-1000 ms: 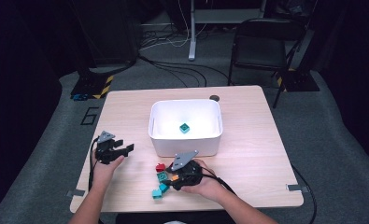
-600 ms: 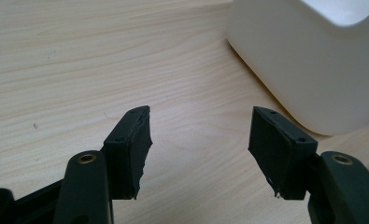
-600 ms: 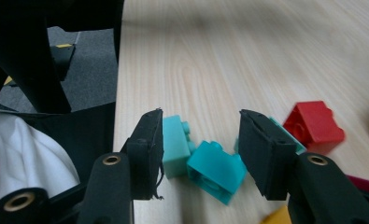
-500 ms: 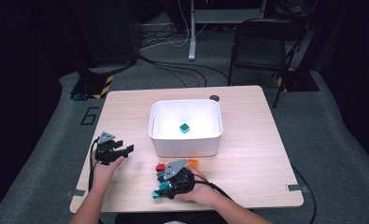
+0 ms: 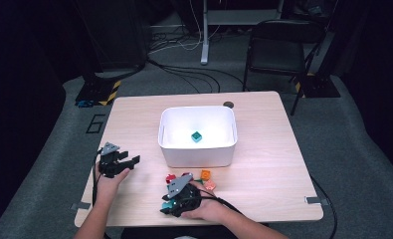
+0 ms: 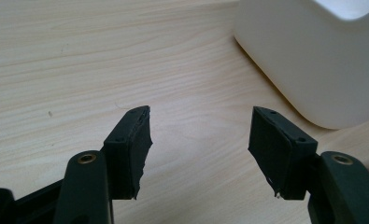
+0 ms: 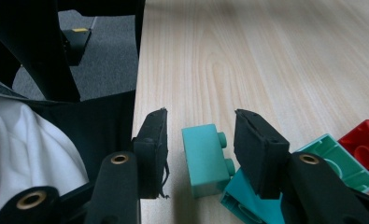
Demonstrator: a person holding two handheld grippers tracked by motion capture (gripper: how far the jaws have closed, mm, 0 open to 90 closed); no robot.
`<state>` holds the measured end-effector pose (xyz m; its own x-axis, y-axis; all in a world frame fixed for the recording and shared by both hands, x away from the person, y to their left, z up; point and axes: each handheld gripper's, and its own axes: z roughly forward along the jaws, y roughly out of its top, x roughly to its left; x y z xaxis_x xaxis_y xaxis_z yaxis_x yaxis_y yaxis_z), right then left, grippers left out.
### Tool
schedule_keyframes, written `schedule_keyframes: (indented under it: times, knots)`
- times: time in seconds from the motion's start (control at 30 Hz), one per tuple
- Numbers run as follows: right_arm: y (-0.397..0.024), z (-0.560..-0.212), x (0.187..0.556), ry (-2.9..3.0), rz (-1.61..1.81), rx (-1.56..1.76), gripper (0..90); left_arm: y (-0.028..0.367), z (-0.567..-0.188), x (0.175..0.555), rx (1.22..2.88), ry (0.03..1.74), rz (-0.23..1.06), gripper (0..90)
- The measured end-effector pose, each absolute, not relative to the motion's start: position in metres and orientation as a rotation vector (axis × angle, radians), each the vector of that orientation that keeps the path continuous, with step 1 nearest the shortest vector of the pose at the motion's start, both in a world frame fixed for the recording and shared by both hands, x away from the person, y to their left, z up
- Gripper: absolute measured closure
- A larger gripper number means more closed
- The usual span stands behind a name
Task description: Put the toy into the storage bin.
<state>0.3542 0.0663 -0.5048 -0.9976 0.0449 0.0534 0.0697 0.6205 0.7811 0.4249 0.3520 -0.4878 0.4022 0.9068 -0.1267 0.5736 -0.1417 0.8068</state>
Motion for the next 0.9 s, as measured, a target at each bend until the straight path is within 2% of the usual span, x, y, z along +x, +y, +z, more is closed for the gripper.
schedule_keyframes:
  times: [0.33, 0.9]
  knots:
    - [0.071, -0.513, 0.355, -2.897, -1.258, -0.075, 66.3, 0.356, -0.487, 0.422, 1.824, 1.287, 0.513, 38.6]
    - [0.051, -0.511, 0.368, -2.918, -1.257, -0.188, 67.0, 0.353, -0.489, 0.426, 1.819, 1.281, 0.51, 38.6]
